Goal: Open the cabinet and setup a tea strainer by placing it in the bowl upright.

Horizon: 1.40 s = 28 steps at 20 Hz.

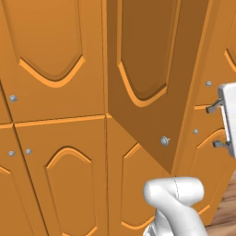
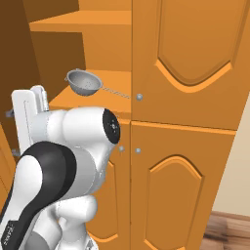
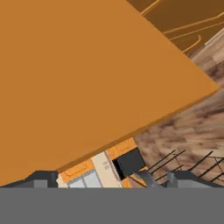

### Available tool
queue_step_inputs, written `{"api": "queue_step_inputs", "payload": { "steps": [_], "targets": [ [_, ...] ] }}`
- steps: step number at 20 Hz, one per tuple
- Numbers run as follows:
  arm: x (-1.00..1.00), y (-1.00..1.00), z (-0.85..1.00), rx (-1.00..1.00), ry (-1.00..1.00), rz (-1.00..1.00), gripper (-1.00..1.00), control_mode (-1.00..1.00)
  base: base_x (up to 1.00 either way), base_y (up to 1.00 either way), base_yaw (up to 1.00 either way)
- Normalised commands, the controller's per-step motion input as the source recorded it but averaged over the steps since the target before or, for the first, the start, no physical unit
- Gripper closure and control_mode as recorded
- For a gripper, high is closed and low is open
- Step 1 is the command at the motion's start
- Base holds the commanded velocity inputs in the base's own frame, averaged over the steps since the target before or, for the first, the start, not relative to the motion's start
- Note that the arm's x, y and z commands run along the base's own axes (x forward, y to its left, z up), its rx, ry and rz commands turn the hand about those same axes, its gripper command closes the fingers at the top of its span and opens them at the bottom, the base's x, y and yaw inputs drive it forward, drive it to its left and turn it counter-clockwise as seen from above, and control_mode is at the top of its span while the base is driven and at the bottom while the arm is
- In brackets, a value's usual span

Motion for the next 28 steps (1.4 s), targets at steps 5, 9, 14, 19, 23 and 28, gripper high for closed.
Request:
{"api": "queue_step_inputs", "payload": {
  "steps": [5,9,14,19,23,28],
  "targets": [
    [0.44,0.26,0.0,0.0,-0.02,0.13,-1.0,-1.0,0.0,0.0,0.0],
    [0.52,0.0,0.0,0.0,0.0,0.1,-1.0,-1.0,0.0,0.0,0.0],
    [0.53,0.01,-0.01,0.0,0.0,0.07,-1.0,-1.0,0.0,0.0,0.0],
    [0.11,0.33,-0.18,0.0,0.0,0.07,-1.0,-1.0,0.0,0.0,0.0],
    [0.0,0.72,-0.2,0.0,0.0,0.06,-1.0,-1.0,0.0,0.0,0.0],
    [0.0,0.79,-0.21,0.0,0.0,0.02,-1.0,-1.0,0.0,0.0,0.0]
  ]
}}
